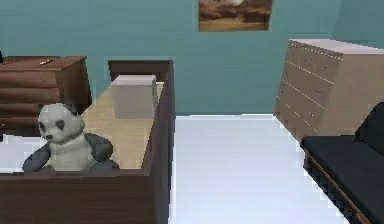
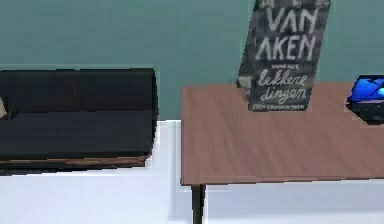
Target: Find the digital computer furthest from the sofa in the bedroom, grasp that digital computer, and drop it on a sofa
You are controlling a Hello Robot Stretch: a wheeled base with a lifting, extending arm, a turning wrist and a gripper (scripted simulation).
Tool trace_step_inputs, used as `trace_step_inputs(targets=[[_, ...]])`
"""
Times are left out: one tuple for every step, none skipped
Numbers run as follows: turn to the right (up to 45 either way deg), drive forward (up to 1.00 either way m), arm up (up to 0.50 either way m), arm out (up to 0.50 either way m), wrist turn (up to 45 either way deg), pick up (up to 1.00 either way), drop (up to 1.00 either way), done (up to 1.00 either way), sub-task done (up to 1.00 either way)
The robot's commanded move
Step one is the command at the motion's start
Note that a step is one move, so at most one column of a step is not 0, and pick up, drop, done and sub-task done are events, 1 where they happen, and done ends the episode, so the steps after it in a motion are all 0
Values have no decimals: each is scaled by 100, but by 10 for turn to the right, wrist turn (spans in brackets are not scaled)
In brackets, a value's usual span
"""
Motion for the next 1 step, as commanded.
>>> trace_step_inputs(targets=[[-450, 0, 0, 0, 0, 0, 0, 0, 0]])
